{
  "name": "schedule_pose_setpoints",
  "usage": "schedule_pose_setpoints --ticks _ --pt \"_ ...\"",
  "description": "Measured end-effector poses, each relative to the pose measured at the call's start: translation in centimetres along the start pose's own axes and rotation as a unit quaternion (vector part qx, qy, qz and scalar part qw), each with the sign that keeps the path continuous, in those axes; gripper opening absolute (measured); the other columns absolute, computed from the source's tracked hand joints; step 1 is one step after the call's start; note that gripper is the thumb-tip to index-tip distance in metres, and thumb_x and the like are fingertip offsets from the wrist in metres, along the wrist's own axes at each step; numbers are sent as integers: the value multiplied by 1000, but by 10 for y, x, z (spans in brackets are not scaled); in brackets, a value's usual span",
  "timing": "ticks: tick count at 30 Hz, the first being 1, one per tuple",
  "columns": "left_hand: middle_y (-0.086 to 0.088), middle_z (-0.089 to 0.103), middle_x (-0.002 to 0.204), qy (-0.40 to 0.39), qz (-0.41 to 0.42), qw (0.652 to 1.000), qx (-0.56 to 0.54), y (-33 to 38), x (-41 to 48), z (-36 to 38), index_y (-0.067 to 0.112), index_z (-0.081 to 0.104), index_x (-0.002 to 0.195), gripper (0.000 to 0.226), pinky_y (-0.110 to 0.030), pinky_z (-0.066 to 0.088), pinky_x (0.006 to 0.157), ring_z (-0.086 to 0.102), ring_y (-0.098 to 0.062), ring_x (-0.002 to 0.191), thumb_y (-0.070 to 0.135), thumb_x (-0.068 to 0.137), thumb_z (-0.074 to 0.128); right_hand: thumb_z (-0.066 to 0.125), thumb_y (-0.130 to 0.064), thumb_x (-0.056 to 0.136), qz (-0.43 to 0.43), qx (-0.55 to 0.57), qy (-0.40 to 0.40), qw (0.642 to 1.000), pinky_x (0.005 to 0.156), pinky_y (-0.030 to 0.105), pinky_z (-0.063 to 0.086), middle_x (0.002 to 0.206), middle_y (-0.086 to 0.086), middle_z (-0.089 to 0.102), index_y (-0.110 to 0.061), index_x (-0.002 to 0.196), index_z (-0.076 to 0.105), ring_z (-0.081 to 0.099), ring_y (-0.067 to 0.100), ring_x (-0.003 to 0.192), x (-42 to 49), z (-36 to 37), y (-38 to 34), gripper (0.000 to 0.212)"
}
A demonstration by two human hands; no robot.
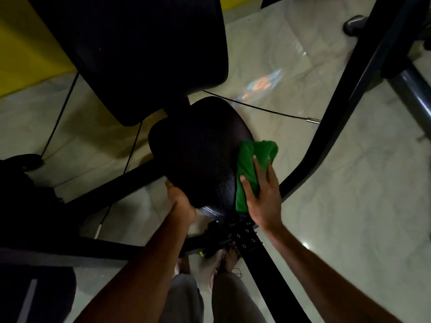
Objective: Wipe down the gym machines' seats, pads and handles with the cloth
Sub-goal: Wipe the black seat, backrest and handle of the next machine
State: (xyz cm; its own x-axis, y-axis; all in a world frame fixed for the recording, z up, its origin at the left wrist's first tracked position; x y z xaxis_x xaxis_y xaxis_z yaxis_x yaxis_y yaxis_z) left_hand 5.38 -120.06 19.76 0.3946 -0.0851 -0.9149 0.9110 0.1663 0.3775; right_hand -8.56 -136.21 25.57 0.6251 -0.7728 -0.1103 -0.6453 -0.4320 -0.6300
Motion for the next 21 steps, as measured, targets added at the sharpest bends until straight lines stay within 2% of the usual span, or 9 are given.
schedule_pose_setpoints --ticks 2,4,8,10,12,14,15,18,21 --pt "-20 40 150 -30 -5 1000 -2 -2 -20 3 12 43 147 65 -46 48 100 58 -42 118 55 101 29 57 -40 102 -83 -51 1 995 123 55 27 167 15 23 -30 155 42 23 32 155 -34 4 -5 56" --pt "-15 62 131 -30 -42 999 -7 -10 -33 -6 14 55 138 59 -32 54 71 69 -26 85 52 101 31 60 -37 100 -191 -109 -43 975 124 56 19 168 16 21 -30 153 46 17 32 156 -62 13 -16 55" --pt "-9 73 91 -48 -154 986 -49 -26 -47 -28 21 54 134 59 -36 49 76 65 -24 88 61 98 28 63 -42 93 -392 -217 -182 875 127 46 6 170 8 16 -36 153 41 12 26 158 -80 44 -48 64" --pt "-9 68 90 -39 -147 983 -107 -27 -41 -35 20 61 113 52 -29 52 66 66 -23 75 54 101 24 58 -49 92 -428 -240 -204 847 125 48 13 170 5 20 -40 152 39 20 26 156 -52 50 -60 64" --pt "-10 69 90 -45 -122 986 -106 -26 -36 -31 16 64 103 44 -24 53 54 69 -21 63 42 102 29 49 -54 95 -362 -250 -189 878 122 51 24 169 4 22 -44 152 40 25 27 154 -20 51 -67 58" --pt "-8 75 98 -48 -120 987 -100 -27 -33 -32 17 67 107 41 -29 56 63 72 -21 76 39 103 33 41 -57 100 -268 -245 -178 915 122 53 24 170 6 19 -44 155 35 22 28 155 -11 53 -76 57" --pt "-9 74 109 -58 -117 986 -101 -28 -32 -32 18 68 113 42 -34 56 73 71 -24 91 39 103 33 37 -58 101 -270 -253 -186 910 123 54 22 171 7 16 -43 156 32 19 29 156 -20 56 -78 57" --pt "-14 64 130 -78 -112 982 -128 -33 -29 -32 18 63 129 50 -49 46 101 59 -34 120 42 101 30 37 -59 99 -390 -278 -251 841 123 54 20 172 5 9 -46 155 33 12 28 158 -34 56 -71 58" --pt "-14 65 129 -73 -119 978 -157 -32 -31 -27 18 63 131 49 -48 50 96 60 -35 119 39 100 32 50 -64 88 -386 -264 -259 845 123 53 19 172 4 11 -49 153 36 15 28 157 -9 55 -76 68"
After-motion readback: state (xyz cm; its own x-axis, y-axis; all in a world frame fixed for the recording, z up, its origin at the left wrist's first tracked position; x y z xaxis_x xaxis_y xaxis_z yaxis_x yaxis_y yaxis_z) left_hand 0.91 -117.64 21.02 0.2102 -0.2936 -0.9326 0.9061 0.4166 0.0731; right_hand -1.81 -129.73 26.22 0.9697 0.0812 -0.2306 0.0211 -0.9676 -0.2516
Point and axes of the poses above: each hand's wrist, its own x-axis towards the middle knuckle, its own z-axis out of the palm, y = z × x, the point moved 4 cm from there along x, towards the middle knuckle
